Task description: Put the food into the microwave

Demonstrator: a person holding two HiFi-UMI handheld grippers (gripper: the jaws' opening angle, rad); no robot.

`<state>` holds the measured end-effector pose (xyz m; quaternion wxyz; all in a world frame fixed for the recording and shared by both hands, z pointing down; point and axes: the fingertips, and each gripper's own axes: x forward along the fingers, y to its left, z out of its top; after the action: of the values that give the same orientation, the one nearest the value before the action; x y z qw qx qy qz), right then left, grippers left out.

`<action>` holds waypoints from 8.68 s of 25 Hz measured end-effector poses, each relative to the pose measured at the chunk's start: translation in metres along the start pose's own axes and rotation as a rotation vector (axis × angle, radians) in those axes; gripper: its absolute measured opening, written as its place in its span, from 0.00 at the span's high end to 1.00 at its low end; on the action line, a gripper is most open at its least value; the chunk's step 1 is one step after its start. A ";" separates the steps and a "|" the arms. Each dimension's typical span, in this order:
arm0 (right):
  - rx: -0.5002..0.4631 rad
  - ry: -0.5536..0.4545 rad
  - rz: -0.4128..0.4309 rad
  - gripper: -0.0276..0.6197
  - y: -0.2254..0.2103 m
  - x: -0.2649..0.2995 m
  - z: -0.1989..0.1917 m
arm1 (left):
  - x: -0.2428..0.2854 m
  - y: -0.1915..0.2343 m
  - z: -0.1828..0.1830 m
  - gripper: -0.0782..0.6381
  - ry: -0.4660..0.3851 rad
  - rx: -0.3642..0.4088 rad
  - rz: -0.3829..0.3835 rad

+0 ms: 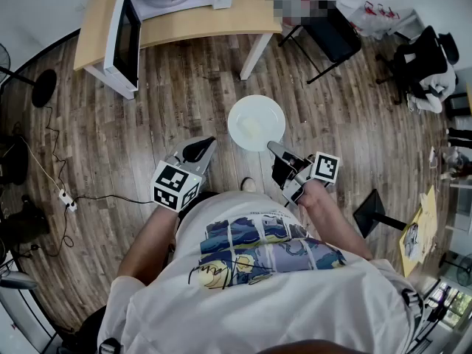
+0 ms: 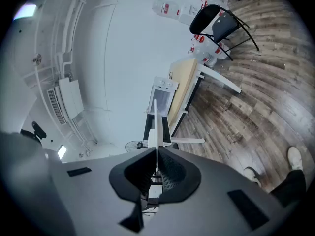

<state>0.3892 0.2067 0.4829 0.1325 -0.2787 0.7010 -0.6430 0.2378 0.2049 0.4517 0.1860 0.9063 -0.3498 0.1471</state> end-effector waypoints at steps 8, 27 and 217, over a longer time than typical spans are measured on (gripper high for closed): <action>-0.080 0.108 -0.008 0.93 -0.015 -0.045 0.016 | 0.028 -0.058 0.013 0.88 -0.043 -0.040 0.104; 0.007 -0.048 -0.016 0.93 0.027 0.116 -0.064 | -0.171 0.084 0.000 0.88 -0.089 0.061 0.133; -0.491 -0.212 -0.276 0.95 0.081 0.481 0.089 | -0.127 0.426 0.125 0.88 -0.036 0.281 -0.237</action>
<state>0.0304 -0.1356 0.4742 0.0451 -0.4606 0.7732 -0.4335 -0.1288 -0.0691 0.3905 0.0674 0.9608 -0.2196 0.1553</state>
